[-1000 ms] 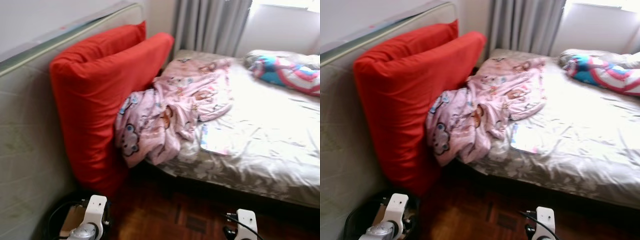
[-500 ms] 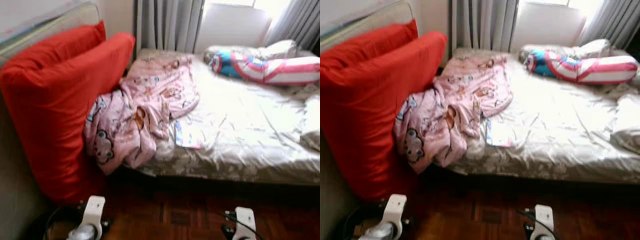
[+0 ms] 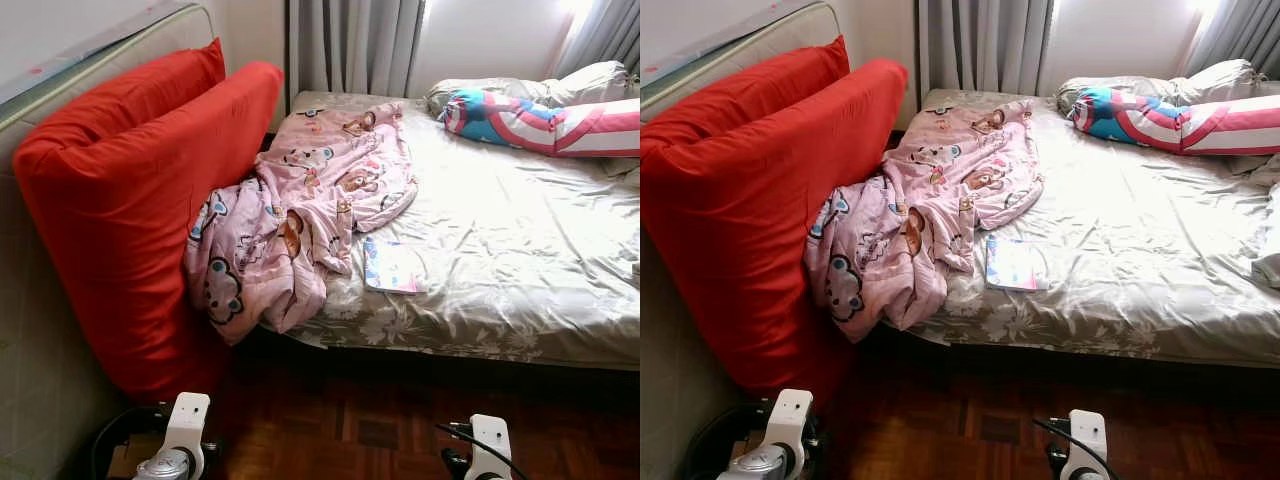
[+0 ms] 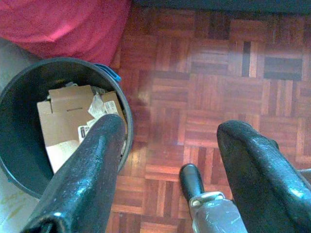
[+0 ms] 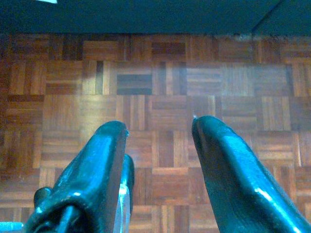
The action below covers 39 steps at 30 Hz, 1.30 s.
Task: Clean up the room
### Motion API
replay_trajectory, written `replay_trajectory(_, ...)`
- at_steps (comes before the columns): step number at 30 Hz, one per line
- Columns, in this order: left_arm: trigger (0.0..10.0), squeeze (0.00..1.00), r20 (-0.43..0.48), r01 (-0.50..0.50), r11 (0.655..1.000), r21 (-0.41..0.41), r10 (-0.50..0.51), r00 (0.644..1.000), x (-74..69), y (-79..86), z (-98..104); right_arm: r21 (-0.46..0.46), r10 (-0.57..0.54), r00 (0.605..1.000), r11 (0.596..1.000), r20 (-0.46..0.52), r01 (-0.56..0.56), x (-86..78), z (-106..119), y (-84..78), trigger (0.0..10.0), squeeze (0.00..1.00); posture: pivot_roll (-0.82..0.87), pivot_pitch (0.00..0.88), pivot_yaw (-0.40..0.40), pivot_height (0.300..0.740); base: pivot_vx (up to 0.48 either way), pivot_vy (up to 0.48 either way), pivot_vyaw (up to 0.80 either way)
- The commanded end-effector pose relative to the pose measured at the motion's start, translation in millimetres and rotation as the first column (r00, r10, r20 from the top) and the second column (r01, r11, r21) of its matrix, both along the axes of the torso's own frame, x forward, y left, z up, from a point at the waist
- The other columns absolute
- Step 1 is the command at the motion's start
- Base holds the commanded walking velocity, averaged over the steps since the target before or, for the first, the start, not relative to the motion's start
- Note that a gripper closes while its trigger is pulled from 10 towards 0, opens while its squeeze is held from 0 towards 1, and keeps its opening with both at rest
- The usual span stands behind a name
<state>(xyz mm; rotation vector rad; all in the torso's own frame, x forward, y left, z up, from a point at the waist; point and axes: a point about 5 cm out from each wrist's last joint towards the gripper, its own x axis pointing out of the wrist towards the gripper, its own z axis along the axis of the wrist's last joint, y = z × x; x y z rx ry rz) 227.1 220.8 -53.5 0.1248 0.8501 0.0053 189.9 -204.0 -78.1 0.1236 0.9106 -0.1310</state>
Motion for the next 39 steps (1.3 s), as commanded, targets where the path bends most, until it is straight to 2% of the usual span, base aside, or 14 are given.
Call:
replay_trajectory(1, 10.0, 0.0, -0.017, -0.009, 1.0, -0.007, 0.008, 1.0, -3.0, -0.1, -2.2, 0.001, -0.006, 1.0, 1.0, 0.008, 0.006, 1.5, 1.0, -1.0, 10.0, 0.0, -0.02, 0.024, -0.042, 0.74, 0.315, 0.0, 0.0)
replay_trajectory(27, 10.0, 0.0, -0.018, -0.007, 1.0, -0.017, 0.006, 1.0, -2.5, -1.0, -2.1, -0.004, 0.011, 1.0, 1.0, 0.007, -0.011, 2.3, 1.5, -1.6, 10.0, 0.0, -0.02, 0.026, -0.047, 0.74, 0.319, 0.0, 0.0)
replay_trajectory(39, 10.0, 0.0, -0.017, -0.007, 1.0, -0.018, 0.007, 1.0, -2.5, -1.0, -2.1, 0.001, 0.013, 1.0, 1.0, 0.004, -0.013, 2.2, 1.3, -1.3, 10.0, 0.0, -0.02, 0.027, -0.047, 0.74, 0.32, 0.0, -0.76)
